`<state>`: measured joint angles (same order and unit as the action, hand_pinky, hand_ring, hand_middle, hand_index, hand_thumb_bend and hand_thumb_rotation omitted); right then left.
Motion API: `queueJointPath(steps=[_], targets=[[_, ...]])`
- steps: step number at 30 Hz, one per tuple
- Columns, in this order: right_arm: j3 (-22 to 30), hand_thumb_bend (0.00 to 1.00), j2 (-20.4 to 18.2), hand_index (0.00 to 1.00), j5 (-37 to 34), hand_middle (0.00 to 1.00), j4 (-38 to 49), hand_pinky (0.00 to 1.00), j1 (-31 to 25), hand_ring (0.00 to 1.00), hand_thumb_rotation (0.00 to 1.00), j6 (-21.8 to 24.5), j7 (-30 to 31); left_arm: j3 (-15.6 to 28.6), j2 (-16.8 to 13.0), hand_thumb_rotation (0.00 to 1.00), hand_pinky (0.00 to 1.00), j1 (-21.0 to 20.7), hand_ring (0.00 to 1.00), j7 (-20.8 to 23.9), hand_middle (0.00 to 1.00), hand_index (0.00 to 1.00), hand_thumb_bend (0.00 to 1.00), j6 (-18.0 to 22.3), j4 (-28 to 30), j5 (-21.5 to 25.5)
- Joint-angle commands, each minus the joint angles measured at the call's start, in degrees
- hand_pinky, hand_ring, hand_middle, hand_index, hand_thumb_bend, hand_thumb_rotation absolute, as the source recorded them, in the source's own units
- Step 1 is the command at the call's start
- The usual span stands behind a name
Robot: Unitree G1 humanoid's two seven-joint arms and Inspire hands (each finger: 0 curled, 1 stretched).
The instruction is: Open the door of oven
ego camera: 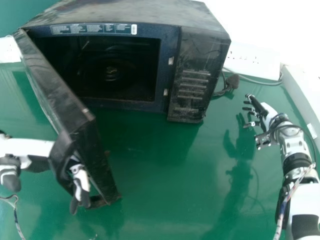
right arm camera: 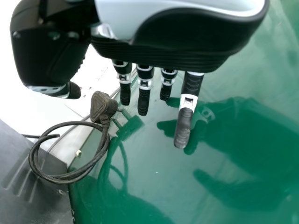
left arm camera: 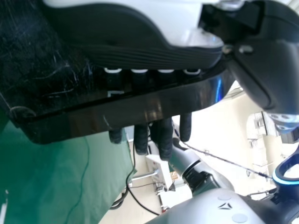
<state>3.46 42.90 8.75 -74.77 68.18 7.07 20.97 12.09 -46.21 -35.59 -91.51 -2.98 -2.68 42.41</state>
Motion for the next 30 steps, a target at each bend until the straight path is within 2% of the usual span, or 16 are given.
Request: queueJointPath(steps=[1, 4, 8, 10, 12, 14, 16, 17, 19, 20, 21, 23, 24, 25, 27, 30], targets=[[-0.1, 0.61, 1.4, 0.93, 1.1, 0.86, -3.1, 0.63, -6.1, 0.78, 0.65, 3.5, 1.1, 8.0, -1.5, 0.88, 0.3, 0.8, 0.38, 3.3, 0.48, 0.65, 0.88, 5.9, -0.4, -1.0], [-0.4, 0.56, 1.9, 0.91, 1.4, 0.82, -3.1, 0.61, -6.6, 0.74, 0.64, 2.8, 1.5, 9.5, -1.0, 0.83, 0.3, 0.2, 0.4, 0.7, 0.5, 0.72, 0.82, 5.7, -1.7, 1.8], [-0.2, 0.59, 1.3, 0.94, 1.2, 0.86, -3.0, 0.75, -6.6, 0.83, 0.63, 2.4, 1.3, 10.6, -1.9, 0.79, 0.28, -0.1, 0.39, -0.4, 0.5, 0.75, 0.82, 6.1, -2.1, 3.1], [-0.4, 0.59, 1.3, 0.95, 1.4, 0.87, -3.0, 0.79, -6.4, 0.85, 0.66, 2.2, 1.8, 11.9, -2.6, 0.74, 0.27, 0.6, 0.4, 0.4, 0.52, 0.72, 0.85, 3.9, -2.0, 4.5], [-0.5, 0.57, 1.5, 0.95, 1.5, 0.9, -3.0, 0.8, -6.4, 0.87, 0.67, 2.5, 2.1, 14.4, -5.1, 0.66, 0.23, 3.6, 0.33, 3.9, 0.44, 0.63, 0.95, 1.0, 0.0, 3.8], [-0.5, 0.56, 1.7, 0.95, 1.6, 0.89, -3.1, 0.68, -6.4, 0.82, 0.71, 2.7, 1.7, 16.3, -7.0, 0.61, 0.18, 5.9, 0.26, 5.6, 0.36, 0.58, 0.99, -1.2, 2.0, 3.2], [-0.9, 0.56, 1.6, 0.94, 1.9, 0.88, -3.1, 0.59, -6.2, 0.79, 0.71, 3.0, 1.6, 17.0, -9.0, 0.55, 0.12, 8.3, 0.2, 5.6, 0.29, 0.56, 0.96, -7.3, 3.1, 5.2], [-0.9, 0.57, 1.6, 0.93, 1.8, 0.87, -3.1, 0.58, -6.2, 0.78, 0.7, 3.0, 2.0, 17.3, -9.5, 0.52, 0.11, 8.9, 0.18, 5.4, 0.27, 0.55, 0.99, -8.3, 3.4, 5.4], [-0.6, 0.56, 1.7, 0.95, 1.4, 0.89, -3.1, 0.69, -6.3, 0.83, 0.7, 2.7, 3.1, 18.4, -9.5, 0.53, 0.1, 9.3, 0.16, 5.1, 0.24, 0.54, 1.0, -7.5, 3.9, 5.1], [-0.7, 0.56, 1.7, 0.95, 1.4, 0.9, -3.1, 0.71, -6.3, 0.85, 0.7, 2.5, 3.0, 20.2, -9.7, 0.53, 0.09, 11.0, 0.16, 7.4, 0.24, 0.54, 1.0, -9.9, 5.4, 5.9], [-0.7, 0.57, 1.7, 0.95, 1.4, 0.89, -3.0, 0.71, -6.4, 0.84, 0.69, 2.4, 2.6, 22.4, -10.2, 0.33, 0.09, 13.1, 0.15, 9.7, 0.24, 0.51, 0.97, -12.8, 7.2, 6.6], [-0.7, 0.58, 1.6, 0.94, 1.4, 0.89, -3.0, 0.69, -6.4, 0.83, 0.66, 2.4, 1.8, 27.6, -10.1, 0.18, 0.08, 17.1, 0.17, 14.4, 0.25, 0.48, 0.96, -17.5, 11.1, 7.0], [-0.7, 0.58, 1.6, 0.92, 1.4, 0.87, -3.0, 0.67, -6.4, 0.82, 0.65, 2.6, 1.5, 29.9, -9.6, 0.13, 0.11, 18.6, 0.2, 16.3, 0.28, 0.48, 0.75, -18.8, 12.9, 6.9], [-0.9, 0.58, 1.6, 0.91, 1.6, 0.87, -3.0, 0.67, -6.4, 0.81, 0.65, 2.7, 1.4, 32.2, -9.1, 0.1, 0.12, 20.0, 0.21, 18.1, 0.29, 0.48, 0.63, -19.8, 14.8, 6.8], [-1.2, 0.58, 1.6, 0.91, 1.9, 0.87, -3.0, 0.63, -6.1, 0.8, 0.68, 3.1, 1.6, 32.6, -11.4, 0.08, 0.15, 18.4, 0.25, 13.8, 0.33, 0.48, 0.56, -18.9, 12.4, 6.9], [-1.7, 0.58, 1.7, 0.93, 2.1, 0.87, -3.0, 0.63, -6.0, 0.8, 0.71, 2.8, 2.0, 31.8, -19.6, 0.07, 0.12, 17.3, 0.2, 8.6, 0.28, 0.48, 0.52, -25.0, 8.5, 7.4]])
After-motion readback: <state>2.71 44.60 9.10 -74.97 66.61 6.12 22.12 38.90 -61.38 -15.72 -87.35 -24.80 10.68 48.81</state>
